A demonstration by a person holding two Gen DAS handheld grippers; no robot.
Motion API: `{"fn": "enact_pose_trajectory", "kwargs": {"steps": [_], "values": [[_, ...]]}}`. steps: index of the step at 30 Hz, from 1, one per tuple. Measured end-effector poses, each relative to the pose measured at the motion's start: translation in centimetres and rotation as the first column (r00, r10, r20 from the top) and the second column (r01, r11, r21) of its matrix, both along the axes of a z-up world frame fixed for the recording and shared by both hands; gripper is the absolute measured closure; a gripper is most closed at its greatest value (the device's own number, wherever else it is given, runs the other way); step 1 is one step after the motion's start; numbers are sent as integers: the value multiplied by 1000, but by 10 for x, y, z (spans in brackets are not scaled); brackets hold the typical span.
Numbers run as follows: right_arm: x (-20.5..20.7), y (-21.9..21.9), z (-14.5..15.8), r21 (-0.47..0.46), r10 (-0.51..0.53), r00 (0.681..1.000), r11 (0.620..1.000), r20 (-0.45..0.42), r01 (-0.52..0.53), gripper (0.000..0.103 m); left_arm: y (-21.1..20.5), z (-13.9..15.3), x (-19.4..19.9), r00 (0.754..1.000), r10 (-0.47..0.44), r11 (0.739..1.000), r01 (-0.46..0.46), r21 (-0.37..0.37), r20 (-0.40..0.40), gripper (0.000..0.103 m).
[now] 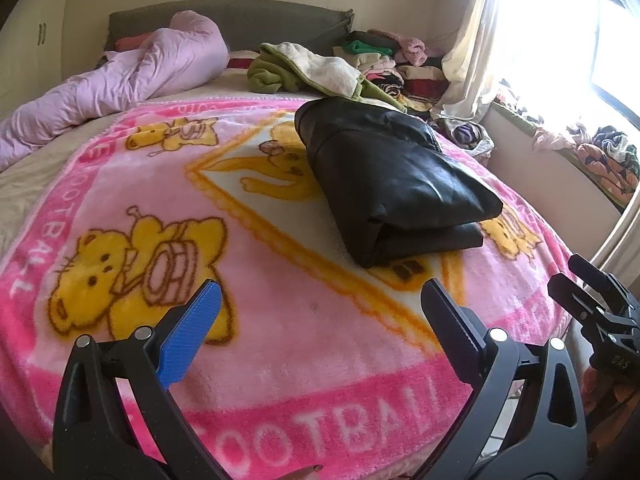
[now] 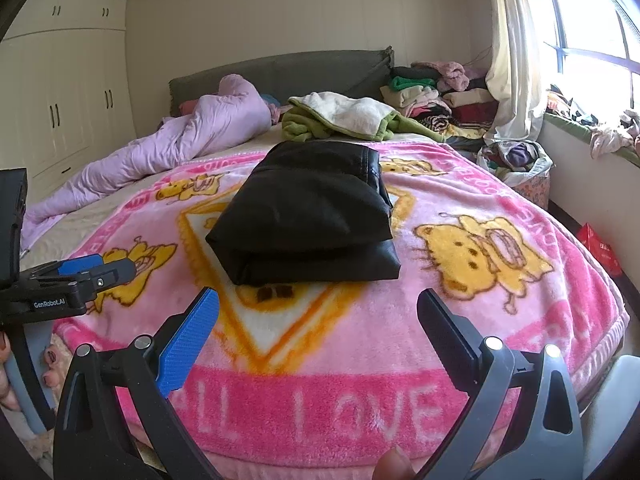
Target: Fold large clothes
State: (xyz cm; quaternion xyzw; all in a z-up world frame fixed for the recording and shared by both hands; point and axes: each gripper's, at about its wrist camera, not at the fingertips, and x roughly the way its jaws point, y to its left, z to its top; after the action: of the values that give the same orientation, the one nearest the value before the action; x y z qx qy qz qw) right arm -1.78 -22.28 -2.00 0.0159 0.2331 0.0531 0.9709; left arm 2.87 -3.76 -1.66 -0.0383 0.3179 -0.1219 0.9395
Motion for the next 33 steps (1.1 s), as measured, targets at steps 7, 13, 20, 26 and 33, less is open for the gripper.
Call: {"fn": "enact_pose_trajectory", "kwargs": {"steps": [7,13,20,26,33], "values": [[1,1,0,-1,5,1000,1000,-1,-5,4,0,0,0,1000,2,1000,-2,1,0,9],[2,2,0,-3,9,1000,1000,-4,-9,4,1,1,-1,1000,7,1000,-7,8,-1,9],[4,4,0,-11,15,1000,1000,-7,-15,4,3,0,-2,1000,16,1000,-16,17,-5,9],[4,5,0,-11,16,1000,1000,-8,-16,4,3,0,-2,1000,19,1000,-19,21,-5,9],[7,6,-1,-13,19,1000,1000,-10,-19,4,4,1,-2,1000,25,999,-25,22,-3,9]]}}
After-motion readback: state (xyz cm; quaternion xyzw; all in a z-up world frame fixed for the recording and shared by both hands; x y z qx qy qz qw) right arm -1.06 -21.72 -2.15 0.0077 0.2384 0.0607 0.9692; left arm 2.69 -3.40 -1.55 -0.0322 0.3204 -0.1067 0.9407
